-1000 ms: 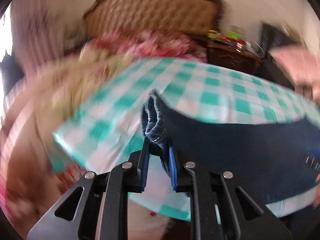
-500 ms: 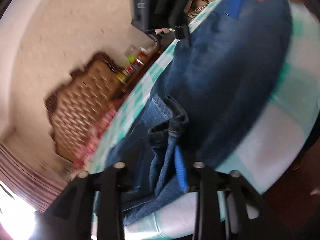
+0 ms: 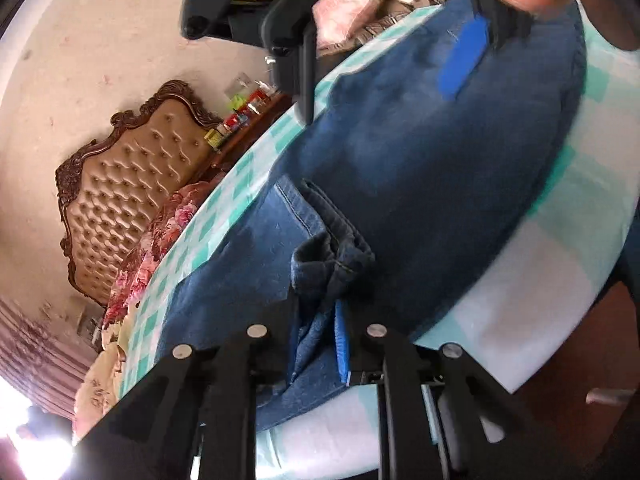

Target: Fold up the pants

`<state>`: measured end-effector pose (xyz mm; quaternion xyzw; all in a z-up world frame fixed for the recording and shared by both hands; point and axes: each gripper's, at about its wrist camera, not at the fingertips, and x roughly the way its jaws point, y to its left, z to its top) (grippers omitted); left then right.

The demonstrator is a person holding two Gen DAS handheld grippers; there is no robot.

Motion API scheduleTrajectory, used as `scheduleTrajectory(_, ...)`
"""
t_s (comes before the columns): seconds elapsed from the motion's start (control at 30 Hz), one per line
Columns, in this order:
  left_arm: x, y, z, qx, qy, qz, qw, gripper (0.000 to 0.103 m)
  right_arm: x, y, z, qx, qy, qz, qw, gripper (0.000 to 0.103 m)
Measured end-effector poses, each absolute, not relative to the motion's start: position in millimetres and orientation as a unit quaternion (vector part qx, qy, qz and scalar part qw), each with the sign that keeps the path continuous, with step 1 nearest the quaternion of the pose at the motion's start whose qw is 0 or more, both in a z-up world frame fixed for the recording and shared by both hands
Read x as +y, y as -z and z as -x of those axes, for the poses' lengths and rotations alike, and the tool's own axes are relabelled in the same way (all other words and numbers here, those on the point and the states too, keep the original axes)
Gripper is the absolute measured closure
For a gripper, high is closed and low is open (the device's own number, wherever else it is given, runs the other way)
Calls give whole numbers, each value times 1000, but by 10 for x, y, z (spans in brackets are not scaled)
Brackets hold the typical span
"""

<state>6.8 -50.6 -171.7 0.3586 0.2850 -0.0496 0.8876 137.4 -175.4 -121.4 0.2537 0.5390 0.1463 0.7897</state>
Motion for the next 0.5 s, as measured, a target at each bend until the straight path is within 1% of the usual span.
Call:
scheduleTrajectory(0.17,-346,1409,-56,261,41,-290,920,89,-1637,1292,-1566,580,-202,-312,724,17)
scheduleTrajectory(0.3,-270,1274,-64,255,40,-270,927,89,-1311,1328,-1779,609,-234,-303,694,17)
scheduleTrajectory(0.47,-254,1190,-44,253,39,-259,931,89,-986,1348,-2003,622,-253,-281,686,17)
scheduleTrajectory(0.5,-256,1187,-27,251,40,-260,932,89,-921,1367,-2047,625,-258,-273,684,20)
